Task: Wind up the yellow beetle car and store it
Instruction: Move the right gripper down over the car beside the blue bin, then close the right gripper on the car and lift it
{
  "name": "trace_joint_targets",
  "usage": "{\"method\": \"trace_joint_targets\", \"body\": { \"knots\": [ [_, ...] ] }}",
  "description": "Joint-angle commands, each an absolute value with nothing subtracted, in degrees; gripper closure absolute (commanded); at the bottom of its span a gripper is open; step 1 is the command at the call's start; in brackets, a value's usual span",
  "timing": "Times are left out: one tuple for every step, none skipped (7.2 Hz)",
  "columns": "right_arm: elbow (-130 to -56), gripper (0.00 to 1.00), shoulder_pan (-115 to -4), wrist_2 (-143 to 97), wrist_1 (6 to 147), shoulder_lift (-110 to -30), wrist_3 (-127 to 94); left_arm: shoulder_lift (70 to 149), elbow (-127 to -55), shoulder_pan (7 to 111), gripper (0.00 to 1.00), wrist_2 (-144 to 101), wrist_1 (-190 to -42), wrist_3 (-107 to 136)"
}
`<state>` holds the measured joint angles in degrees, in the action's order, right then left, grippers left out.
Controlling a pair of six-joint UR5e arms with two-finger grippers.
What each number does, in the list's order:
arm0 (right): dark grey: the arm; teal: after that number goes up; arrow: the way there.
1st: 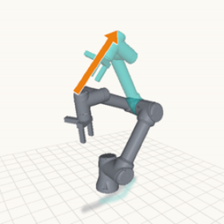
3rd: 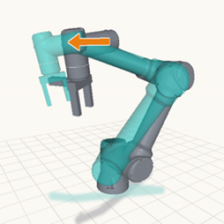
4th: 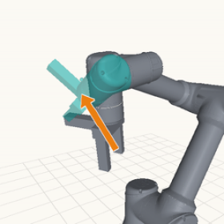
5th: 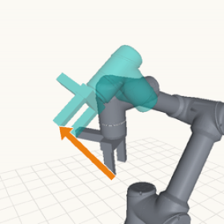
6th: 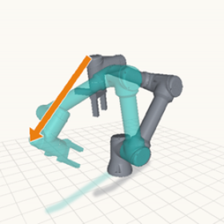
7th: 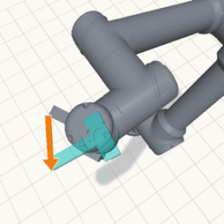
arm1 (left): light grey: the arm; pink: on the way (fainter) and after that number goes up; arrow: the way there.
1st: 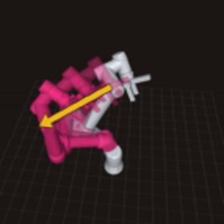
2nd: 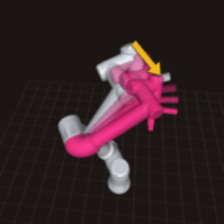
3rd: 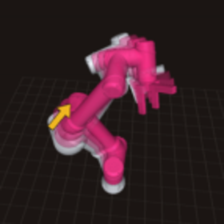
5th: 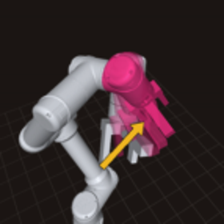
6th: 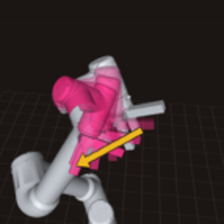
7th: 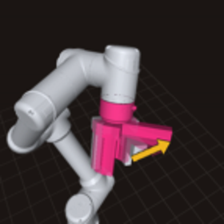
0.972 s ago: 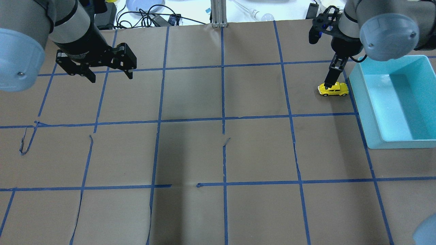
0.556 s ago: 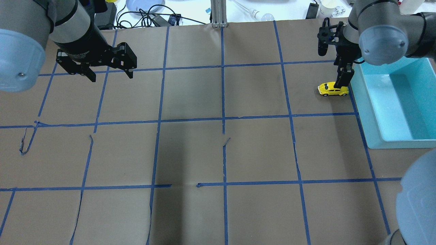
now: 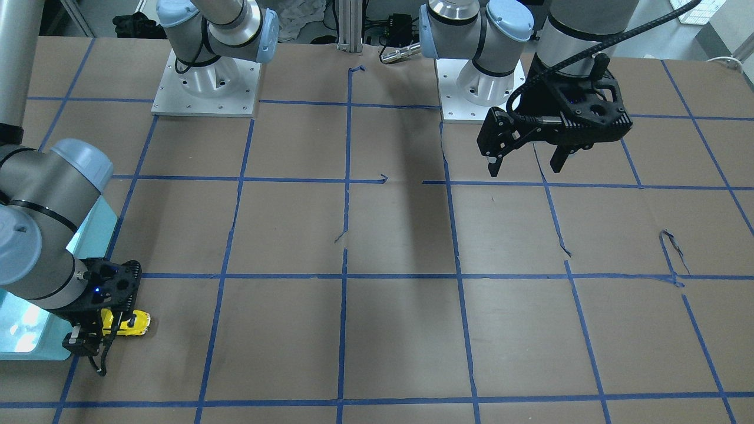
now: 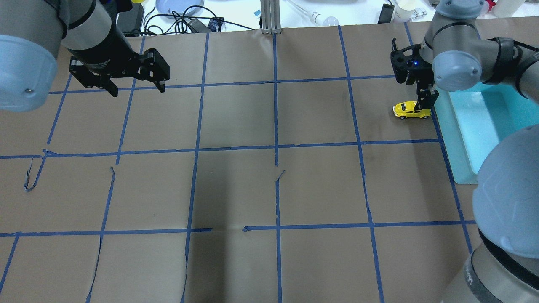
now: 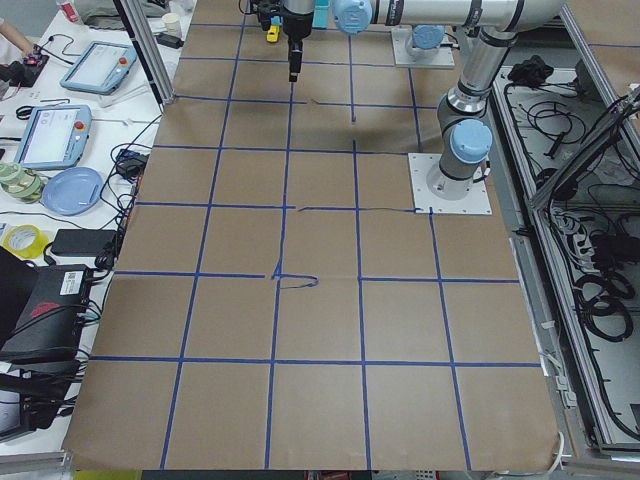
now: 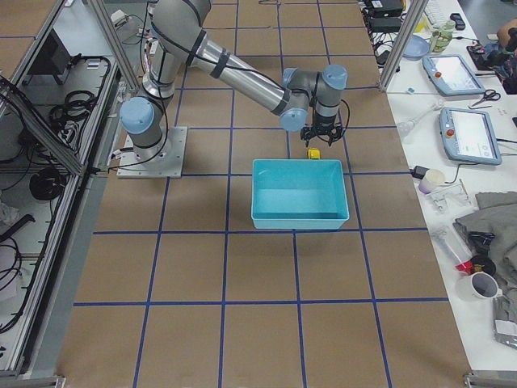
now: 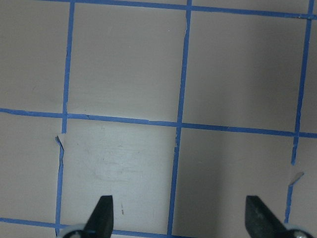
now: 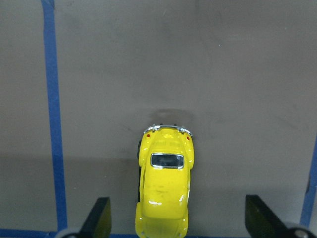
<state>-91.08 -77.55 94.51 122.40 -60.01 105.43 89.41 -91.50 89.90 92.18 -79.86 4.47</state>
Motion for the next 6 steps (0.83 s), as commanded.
{"method": "trace_joint_targets", "body": {
  "knots": [
    [-91.3,0.05,-77.3,94.7,123.0,-57.7,108.0,89.5,-91.9,89.8,0.0,92.3,-77.7,4.2],
    [-91.5,0.11,-77.3,94.7,123.2,-57.6,108.0,88.7,-92.3,89.9,0.0,92.7,-77.9,4.2],
    [-91.6,0.23,-77.3,94.7,123.4,-57.5,108.1,87.9,-91.4,89.9,0.0,92.7,-78.8,4.2],
    [-91.8,0.35,-77.3,94.9,123.4,-57.5,108.1,88.6,-91.3,89.9,0.0,92.7,-78.8,4.2],
    [-91.9,0.6,-77.3,94.9,123.3,-57.7,108.2,88.2,-91.3,89.9,0.0,92.7,-78.9,4.2],
    [-92.0,0.79,-77.3,94.7,123.1,-57.9,108.0,86.4,-91.0,90.0,0.0,92.2,-79.6,4.1]
  ]
}}
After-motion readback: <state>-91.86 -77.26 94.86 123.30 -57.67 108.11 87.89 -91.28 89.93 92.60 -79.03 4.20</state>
